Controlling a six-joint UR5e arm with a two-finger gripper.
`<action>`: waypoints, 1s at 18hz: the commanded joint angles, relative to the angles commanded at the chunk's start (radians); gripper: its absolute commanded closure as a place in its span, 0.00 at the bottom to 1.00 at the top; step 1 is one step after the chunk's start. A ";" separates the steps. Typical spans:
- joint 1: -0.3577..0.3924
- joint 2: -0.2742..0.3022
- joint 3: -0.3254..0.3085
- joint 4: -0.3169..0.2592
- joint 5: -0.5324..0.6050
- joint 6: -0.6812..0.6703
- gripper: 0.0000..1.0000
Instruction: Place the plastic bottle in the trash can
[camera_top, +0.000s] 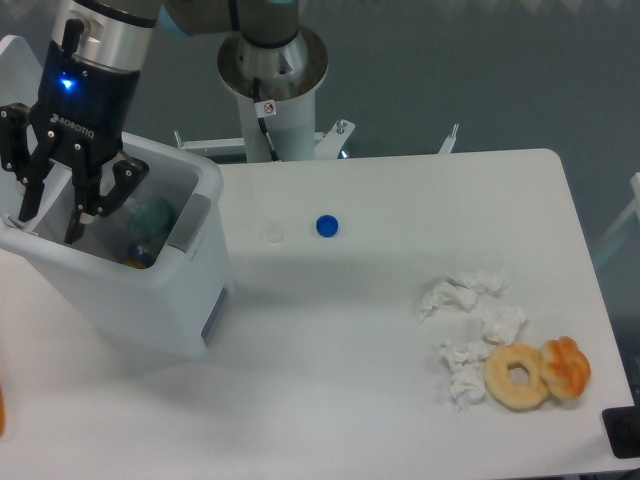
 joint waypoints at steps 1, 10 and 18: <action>0.002 -0.001 0.005 0.000 0.002 0.009 0.00; 0.195 -0.035 -0.014 -0.005 0.103 0.268 0.00; 0.343 -0.121 -0.121 -0.005 0.205 0.680 0.00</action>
